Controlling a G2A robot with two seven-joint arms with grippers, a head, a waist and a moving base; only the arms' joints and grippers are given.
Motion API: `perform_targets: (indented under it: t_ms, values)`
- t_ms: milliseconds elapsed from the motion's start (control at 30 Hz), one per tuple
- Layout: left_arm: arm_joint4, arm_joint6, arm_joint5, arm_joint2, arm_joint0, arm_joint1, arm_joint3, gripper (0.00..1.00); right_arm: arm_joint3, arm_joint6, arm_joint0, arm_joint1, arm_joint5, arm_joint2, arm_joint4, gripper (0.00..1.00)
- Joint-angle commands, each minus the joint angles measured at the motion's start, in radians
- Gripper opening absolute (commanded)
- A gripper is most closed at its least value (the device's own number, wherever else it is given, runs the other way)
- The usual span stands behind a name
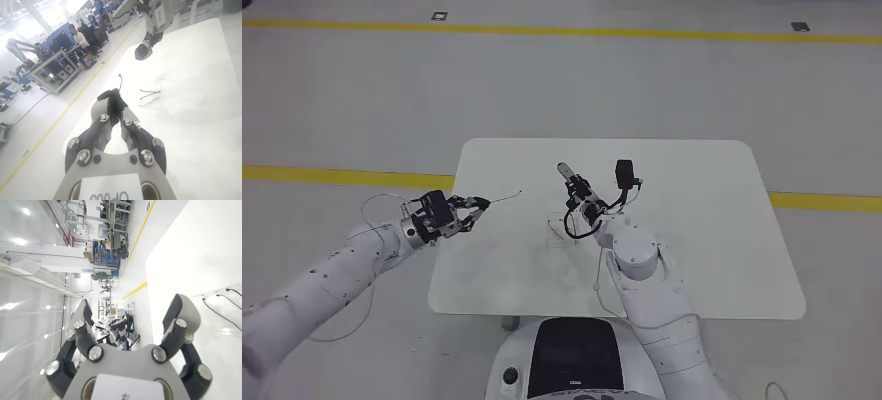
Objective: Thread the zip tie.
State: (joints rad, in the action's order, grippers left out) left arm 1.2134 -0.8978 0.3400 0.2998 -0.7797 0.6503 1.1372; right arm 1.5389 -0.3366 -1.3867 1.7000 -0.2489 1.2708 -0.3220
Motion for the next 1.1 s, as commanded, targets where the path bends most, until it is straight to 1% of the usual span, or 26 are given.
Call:
perform_targets:
  t_ms: [0,33,100,133,233,300,400,567,867,933,1067]
  values:
    - [-0.023,-0.013,0.0,-0.032,0.024,0.002,-0.007,0.0,0.0,0.0,0.0,0.0,0.0,0.0,0.0,1.0]
    - [-0.032,-0.023,0.0,-0.047,0.039,0.003,-0.012,0.0,0.0,0.0,0.0,0.0,0.0,0.0,0.0,1.0]
    - [-0.054,-0.044,0.0,-0.064,0.054,0.005,-0.014,0.0,0.0,0.0,0.0,0.0,0.0,0.0,0.0,1.0]
    - [-0.057,-0.053,0.0,-0.075,0.066,0.006,-0.017,0.0,0.0,0.0,0.0,0.0,0.0,0.0,0.0,1.0]
    - [-0.059,-0.054,0.0,-0.089,0.092,0.01,-0.015,0.0,0.0,0.0,0.0,0.0,0.0,0.0,0.0,1.0]
    - [-0.054,-0.037,0.0,-0.091,0.106,0.012,-0.005,0.0,0.0,0.0,0.0,0.0,0.0,0.0,0.0,1.0]
    - [-0.036,0.013,0.0,-0.088,0.123,0.016,0.021,0.0,0.0,0.0,0.0,0.0,0.0,0.0,0.0,1.0]
    - [-0.02,0.075,-0.002,-0.073,0.127,0.021,0.065,0.0,0.0,0.0,0.0,0.0,0.0,0.0,0.0,1.0]
    - [-0.02,0.082,-0.007,-0.071,0.126,0.021,0.068,0.0,0.0,0.0,0.0,0.0,0.0,0.0,0.0,1.0]
    - [-0.041,0.107,0.0,-0.061,0.12,0.024,0.084,0.0,0.0,0.0,0.0,0.0,0.0,0.0,0.0,1.0]
    - [-0.078,0.157,0.0,-0.061,0.128,0.025,0.108,0.0,0.0,0.0,0.0,0.0,0.0,0.0,0.0,1.0]
